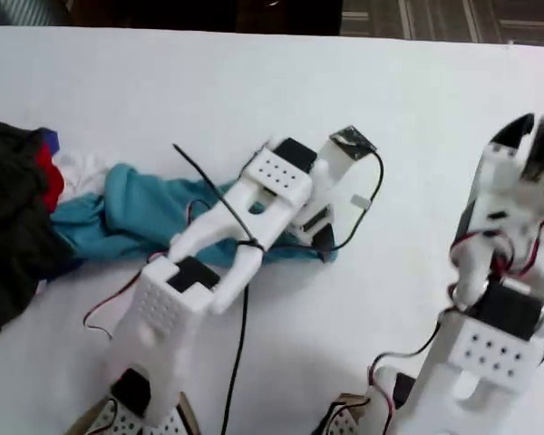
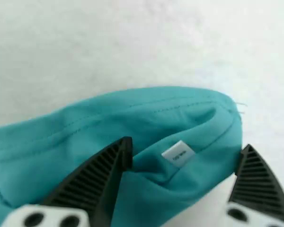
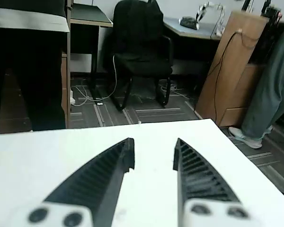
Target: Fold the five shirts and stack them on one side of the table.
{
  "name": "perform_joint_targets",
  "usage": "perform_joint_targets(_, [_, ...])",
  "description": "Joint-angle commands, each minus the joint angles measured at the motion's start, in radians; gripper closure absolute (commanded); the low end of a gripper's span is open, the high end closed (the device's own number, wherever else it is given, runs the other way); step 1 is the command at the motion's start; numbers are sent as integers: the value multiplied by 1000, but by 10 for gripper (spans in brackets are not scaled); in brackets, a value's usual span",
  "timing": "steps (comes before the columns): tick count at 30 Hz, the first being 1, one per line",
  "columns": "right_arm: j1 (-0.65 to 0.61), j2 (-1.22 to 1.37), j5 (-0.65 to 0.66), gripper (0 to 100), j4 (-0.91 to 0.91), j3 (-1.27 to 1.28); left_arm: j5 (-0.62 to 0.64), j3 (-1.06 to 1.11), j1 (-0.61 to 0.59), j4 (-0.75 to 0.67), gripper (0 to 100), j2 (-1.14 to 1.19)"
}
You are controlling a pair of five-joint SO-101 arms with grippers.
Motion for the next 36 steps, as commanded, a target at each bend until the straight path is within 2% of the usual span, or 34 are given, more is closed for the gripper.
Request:
perform_joint_targets(1, [-10, 38, -51, 861, 8, -127, 5, -36, 14, -41, 670, -15])
perform_joint_targets(6, [-24, 41, -143, 861, -22, -146, 5, -25, 8, -58, 959, -9])
perform_joint_targets(7, [-27, 44, -149, 861, -21, -144, 5, -25, 8, -57, 985, -3])
perform_joint_targets(13, [-45, 45, -152, 861, -71, -89, 5, -36, 14, 21, 737, 20])
perform_joint_targets(16, [-58, 42, -144, 861, -76, -83, 8, -36, 15, 29, 677, 20])
perform_joint_targets(27, [-108, 45, -144, 861, -81, -84, 5, -27, 11, 37, 682, 25])
perform_joint_targets(29, [-108, 45, -144, 861, -81, -84, 3, -27, 14, 37, 733, 25])
perform_joint_targets(33, [-107, 45, -144, 861, -81, -84, -49, -36, 14, 29, 980, 18])
perform_joint_targets(36, [-107, 45, -144, 861, -82, -84, -92, -68, 14, 31, 965, 9])
